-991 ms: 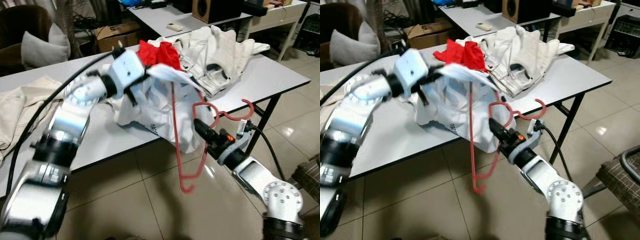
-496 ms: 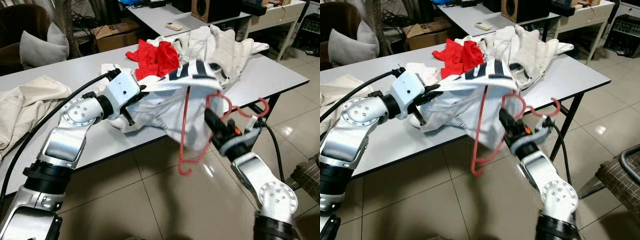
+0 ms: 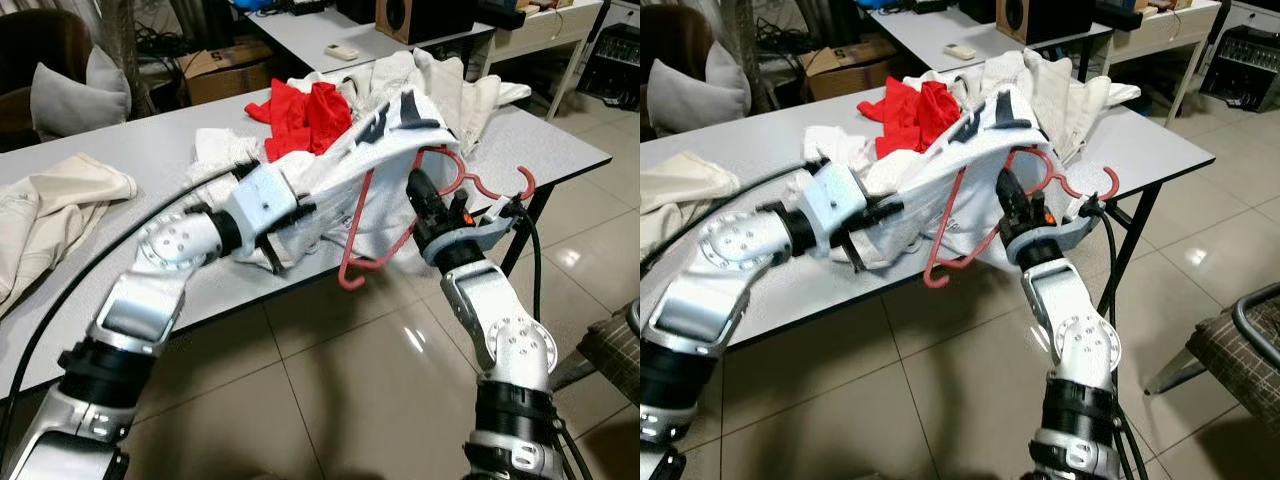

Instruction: Hang hanger

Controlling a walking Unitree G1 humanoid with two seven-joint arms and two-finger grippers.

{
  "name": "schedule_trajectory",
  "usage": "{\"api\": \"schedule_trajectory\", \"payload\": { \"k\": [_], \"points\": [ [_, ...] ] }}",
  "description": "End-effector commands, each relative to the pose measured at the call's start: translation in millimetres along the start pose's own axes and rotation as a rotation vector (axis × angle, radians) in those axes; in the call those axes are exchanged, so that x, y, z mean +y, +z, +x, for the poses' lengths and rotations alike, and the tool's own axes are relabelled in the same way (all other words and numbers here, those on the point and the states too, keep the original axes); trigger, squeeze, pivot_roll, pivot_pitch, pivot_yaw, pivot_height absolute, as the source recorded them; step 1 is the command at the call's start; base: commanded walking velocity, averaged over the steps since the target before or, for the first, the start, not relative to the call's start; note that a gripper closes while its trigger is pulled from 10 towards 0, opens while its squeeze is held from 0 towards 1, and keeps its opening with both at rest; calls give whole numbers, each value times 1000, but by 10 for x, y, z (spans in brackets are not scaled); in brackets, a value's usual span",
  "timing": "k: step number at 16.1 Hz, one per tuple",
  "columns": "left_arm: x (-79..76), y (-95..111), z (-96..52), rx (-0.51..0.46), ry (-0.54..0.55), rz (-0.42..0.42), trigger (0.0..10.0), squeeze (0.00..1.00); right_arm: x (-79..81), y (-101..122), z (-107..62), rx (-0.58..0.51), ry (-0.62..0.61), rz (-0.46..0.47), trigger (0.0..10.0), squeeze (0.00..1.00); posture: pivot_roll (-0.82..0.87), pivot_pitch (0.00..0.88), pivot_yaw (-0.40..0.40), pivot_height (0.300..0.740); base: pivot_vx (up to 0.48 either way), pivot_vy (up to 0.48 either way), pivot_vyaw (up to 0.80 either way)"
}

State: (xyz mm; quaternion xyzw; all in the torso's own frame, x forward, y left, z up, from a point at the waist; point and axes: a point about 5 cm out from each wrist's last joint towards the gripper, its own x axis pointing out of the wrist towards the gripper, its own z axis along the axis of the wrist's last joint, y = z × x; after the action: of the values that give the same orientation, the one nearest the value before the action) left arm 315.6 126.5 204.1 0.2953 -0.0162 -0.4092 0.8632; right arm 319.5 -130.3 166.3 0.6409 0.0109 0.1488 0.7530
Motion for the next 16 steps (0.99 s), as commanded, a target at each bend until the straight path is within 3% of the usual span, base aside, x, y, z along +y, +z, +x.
{"api": "schedule_trajectory", "payload": {
  "k": [1,4,9,16],
  "points": [
    [-14,-21,-50,17,-7,19,0,0,110,-95,108,-65,41,118,0,0,-153,0,92,740,0,0,0],
    [-207,56,-79,-45,-140,7,0,0,91,-45,255,-140,3,160,0,0,-141,0,85,740,0,0,0],
    [-353,-76,-29,24,-165,-8,0,0,205,-28,416,-162,44,240,0,0,-136,0,76,740,0,0,0],
    [-503,223,13,-156,-308,-107,0,0,150,14,500,-175,-13,119,0,0,-149,0,71,740,0,0,0]
  ]
}}
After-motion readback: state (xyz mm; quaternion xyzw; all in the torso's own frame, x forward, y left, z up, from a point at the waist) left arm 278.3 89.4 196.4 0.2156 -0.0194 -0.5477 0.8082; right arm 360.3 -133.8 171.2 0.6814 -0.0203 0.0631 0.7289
